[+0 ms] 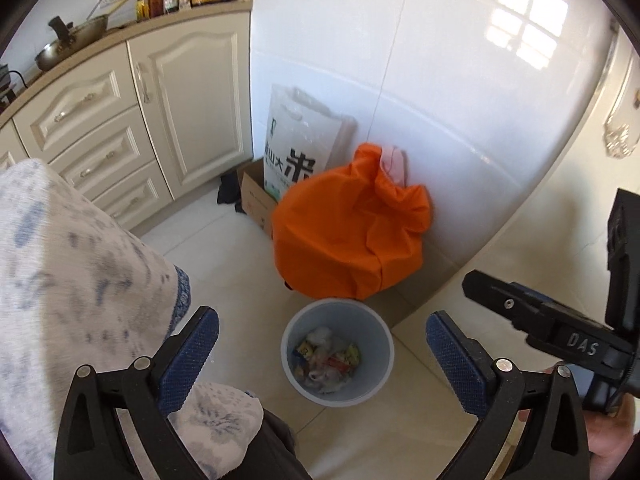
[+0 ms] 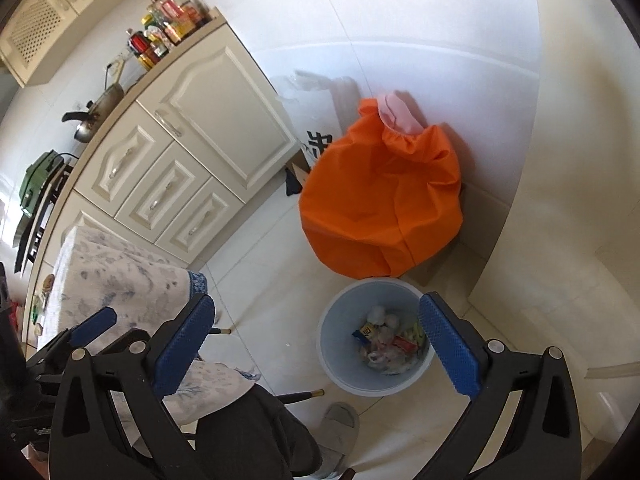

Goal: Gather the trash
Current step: 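Open both tools over the blue bin to drop the items, then return both open tools to the table above the remaining trash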

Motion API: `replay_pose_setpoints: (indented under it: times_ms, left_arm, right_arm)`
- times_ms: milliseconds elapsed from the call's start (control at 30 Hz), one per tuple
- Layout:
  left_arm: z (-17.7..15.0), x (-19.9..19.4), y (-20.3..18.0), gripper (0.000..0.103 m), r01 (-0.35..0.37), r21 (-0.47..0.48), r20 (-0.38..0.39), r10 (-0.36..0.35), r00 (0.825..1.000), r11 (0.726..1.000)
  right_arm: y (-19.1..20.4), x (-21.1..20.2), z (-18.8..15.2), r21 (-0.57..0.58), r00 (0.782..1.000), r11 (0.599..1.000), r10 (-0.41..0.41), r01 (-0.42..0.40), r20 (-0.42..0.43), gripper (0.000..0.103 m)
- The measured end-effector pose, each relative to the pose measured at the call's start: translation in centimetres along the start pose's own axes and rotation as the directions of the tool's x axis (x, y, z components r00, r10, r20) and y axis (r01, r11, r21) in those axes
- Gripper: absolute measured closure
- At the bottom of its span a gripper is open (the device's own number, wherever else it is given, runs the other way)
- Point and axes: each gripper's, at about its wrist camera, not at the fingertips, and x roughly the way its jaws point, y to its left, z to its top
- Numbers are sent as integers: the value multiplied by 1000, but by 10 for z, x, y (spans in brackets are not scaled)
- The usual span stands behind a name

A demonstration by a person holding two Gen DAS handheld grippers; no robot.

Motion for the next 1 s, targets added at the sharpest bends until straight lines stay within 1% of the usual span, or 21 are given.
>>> replay_pose_setpoints:
  times_ms: [233,333,467,567,633,833,1000]
  left_arm:
    - [-19,-74,19,1,20,-24,96,-18,995,1000]
    - [-27,-106,31,1,26,-38,146,-20,989,999]
    - [-41,-148,49,1,16,-57,199,-5,980,998]
    - [-53,-182,64,1,17,-87,244,5,970,996]
    - [-64,-205,76,1,4,-104,282,26,959,995]
    - [-93,-253,108,1,-25,-167,344,82,935,986]
    - [-123,-295,137,1,-65,-231,392,154,907,971]
  right_arm:
    - [38,-28,3,-64,999,998,21,-19,37,0]
    - [58,-41,5,-98,998,995,32,-26,61,0]
    - [84,-59,6,-135,994,990,52,-39,93,0]
    - [107,-72,7,-176,991,983,72,-51,114,0]
    - [123,-79,6,-208,989,977,84,-57,123,0]
    - [171,-95,-2,-289,983,954,128,-85,135,0]
    - [223,-105,-13,-379,972,916,196,-133,133,0]
